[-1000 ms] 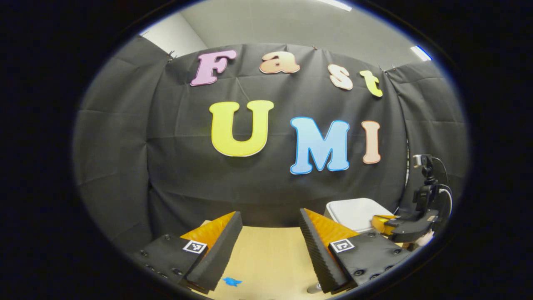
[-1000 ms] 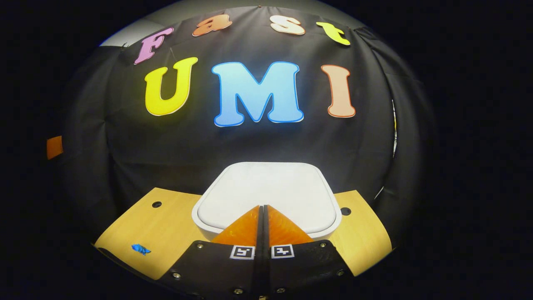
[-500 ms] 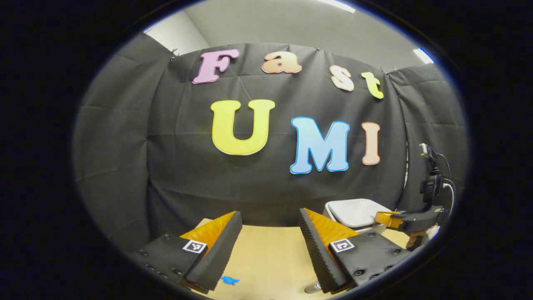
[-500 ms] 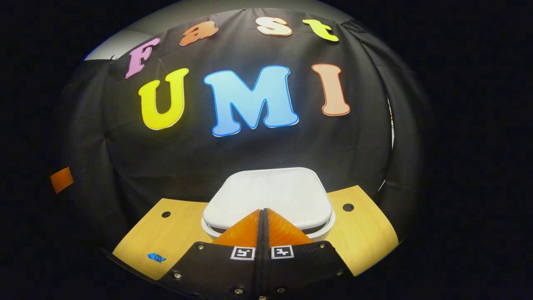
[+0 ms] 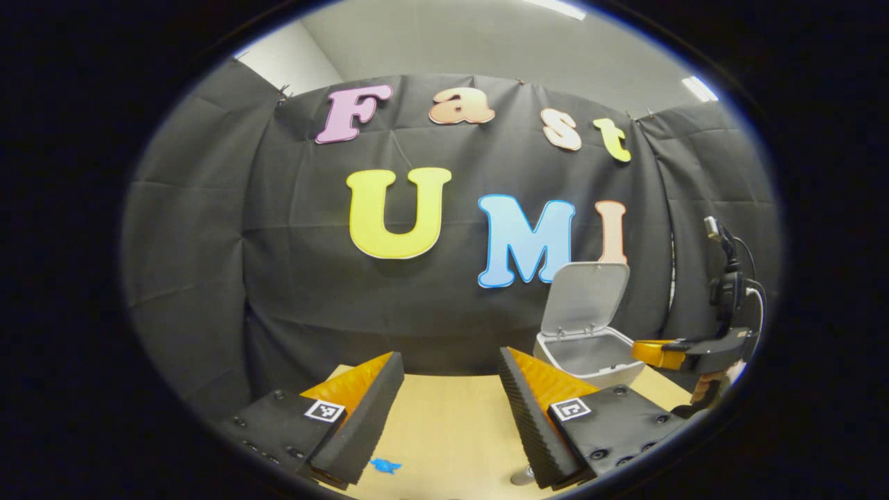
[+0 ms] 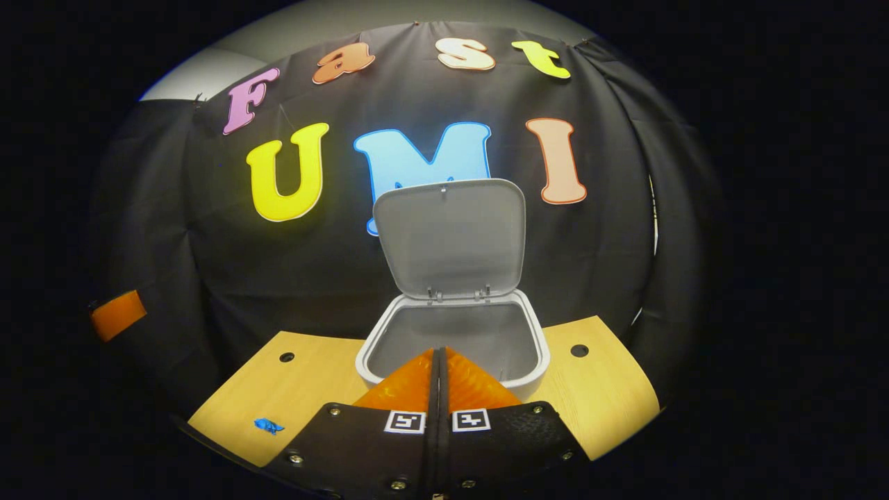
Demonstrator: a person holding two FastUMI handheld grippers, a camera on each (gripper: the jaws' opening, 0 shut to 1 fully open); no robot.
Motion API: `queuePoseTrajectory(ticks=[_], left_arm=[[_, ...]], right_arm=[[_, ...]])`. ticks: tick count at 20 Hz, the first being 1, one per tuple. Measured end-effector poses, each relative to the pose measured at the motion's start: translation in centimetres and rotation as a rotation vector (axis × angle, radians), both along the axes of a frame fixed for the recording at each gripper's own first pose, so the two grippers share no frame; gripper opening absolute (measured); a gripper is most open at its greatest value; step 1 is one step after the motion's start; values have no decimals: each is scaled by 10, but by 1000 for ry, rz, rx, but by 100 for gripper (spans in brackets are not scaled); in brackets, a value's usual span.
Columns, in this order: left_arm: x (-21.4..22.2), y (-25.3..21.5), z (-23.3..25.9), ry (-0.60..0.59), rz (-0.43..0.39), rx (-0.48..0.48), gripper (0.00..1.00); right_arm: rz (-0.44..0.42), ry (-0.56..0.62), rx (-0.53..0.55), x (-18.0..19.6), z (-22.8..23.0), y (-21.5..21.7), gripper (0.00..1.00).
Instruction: Press the lid of the desktop garbage bin to open it, pick up the crumpled paper on the desktop and throw it into the bin, then pick up the pop can on the desktop and drop it into the bin, and finally close the garbage bin lid.
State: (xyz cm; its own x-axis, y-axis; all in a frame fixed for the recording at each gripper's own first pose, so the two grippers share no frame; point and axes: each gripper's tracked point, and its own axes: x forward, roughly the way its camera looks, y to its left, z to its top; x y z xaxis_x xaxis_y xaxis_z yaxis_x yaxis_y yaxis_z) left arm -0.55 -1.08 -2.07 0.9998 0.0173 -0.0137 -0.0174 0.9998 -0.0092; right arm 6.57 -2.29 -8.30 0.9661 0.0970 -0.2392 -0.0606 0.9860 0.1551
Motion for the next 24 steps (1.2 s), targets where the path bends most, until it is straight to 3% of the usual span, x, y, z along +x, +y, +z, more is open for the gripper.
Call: queuePoseTrajectory(ticks=[5,7,8,16,18,19,20,24], left_arm=[[-2,-1,-4,-3,-19,-2,95],[-3,2,-9,1,-14,4,89],[-4,4,-12,3,-14,4,95],[1,24,-49,26,-14,-4,92],[5,33,-63,46,-15,-7,95],[7,36,-71,55,-24,-19,89],[9,40,-80,66,-32,-35,95],[20,72,-134,141,-18,-107,95]], right_arm=[[-11,-53,26,-16,24,-3,0],[-19,-74,30,-23,32,-5,0],[-23,-82,33,-26,35,-6,0],[-41,-94,59,-37,41,-14,0],[-46,-94,62,-40,40,-15,0],[-48,-96,64,-42,40,-16,0],[-50,-96,65,-43,42,-16,0],[-56,-83,42,-47,36,-20,0]])
